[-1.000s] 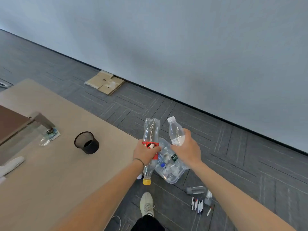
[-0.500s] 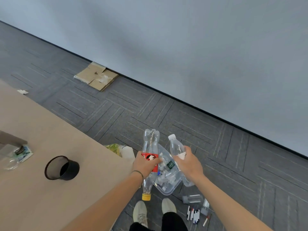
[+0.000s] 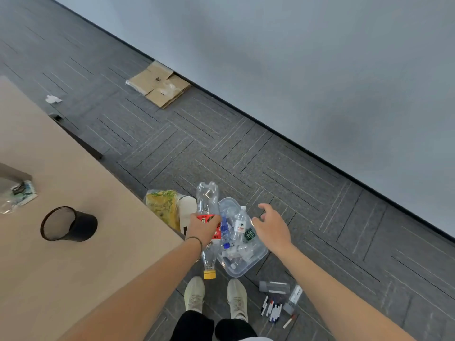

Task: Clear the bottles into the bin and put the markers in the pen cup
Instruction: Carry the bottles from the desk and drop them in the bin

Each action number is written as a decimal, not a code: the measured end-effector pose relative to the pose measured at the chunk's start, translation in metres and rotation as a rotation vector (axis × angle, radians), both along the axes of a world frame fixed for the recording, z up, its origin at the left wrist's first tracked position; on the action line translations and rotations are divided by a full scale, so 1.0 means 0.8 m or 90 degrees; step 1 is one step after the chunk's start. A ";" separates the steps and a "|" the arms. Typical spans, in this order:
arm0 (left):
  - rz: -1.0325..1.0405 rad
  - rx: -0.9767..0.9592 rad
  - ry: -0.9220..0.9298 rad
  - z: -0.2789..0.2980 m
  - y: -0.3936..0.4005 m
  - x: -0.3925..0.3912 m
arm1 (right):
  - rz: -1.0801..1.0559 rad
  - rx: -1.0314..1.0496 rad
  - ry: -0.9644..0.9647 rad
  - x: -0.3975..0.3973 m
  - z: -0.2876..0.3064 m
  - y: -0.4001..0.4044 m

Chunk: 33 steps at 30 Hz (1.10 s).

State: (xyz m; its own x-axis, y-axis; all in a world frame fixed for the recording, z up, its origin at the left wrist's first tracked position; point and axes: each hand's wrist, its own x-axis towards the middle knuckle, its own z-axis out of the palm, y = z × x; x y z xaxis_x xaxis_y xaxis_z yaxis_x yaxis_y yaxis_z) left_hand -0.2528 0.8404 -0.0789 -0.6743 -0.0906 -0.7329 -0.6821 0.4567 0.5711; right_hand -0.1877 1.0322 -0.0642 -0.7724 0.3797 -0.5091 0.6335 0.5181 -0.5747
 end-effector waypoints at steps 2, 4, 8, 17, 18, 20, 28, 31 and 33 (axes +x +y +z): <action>0.020 -0.008 -0.016 -0.010 0.012 0.000 | 0.003 -0.004 0.002 0.005 -0.001 0.014; 0.015 -0.026 -0.019 -0.017 0.023 0.002 | 0.006 -0.008 0.000 0.010 -0.002 0.027; -0.009 -0.081 -0.011 -0.025 0.032 0.006 | 0.009 -0.014 -0.001 0.019 -0.005 0.044; -0.201 -0.201 0.064 -0.009 0.029 0.014 | 0.053 -0.031 0.009 0.019 -0.012 0.043; -0.221 -0.219 0.080 -0.007 0.028 0.015 | 0.067 -0.029 0.015 0.017 -0.011 0.040; -0.263 -0.250 0.118 0.000 0.025 0.020 | 0.102 -0.018 0.030 0.013 -0.009 0.031; -0.425 -0.413 0.238 0.032 -0.015 0.051 | 0.266 0.044 0.092 -0.002 0.013 -0.023; -0.412 -0.418 0.242 0.043 -0.044 0.069 | 0.319 0.070 0.124 -0.006 0.028 -0.055; -0.386 -0.418 0.241 0.047 -0.066 0.084 | 0.356 0.089 0.134 -0.004 0.037 -0.080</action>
State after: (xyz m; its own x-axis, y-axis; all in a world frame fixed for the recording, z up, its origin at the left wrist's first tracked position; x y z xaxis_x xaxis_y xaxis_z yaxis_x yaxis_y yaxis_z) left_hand -0.1859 0.7873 -0.0416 -0.9219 0.0367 -0.3856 -0.0493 0.9763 0.2109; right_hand -0.1908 0.9679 -0.0346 -0.9528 -0.0594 -0.2978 0.1243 0.8185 -0.5609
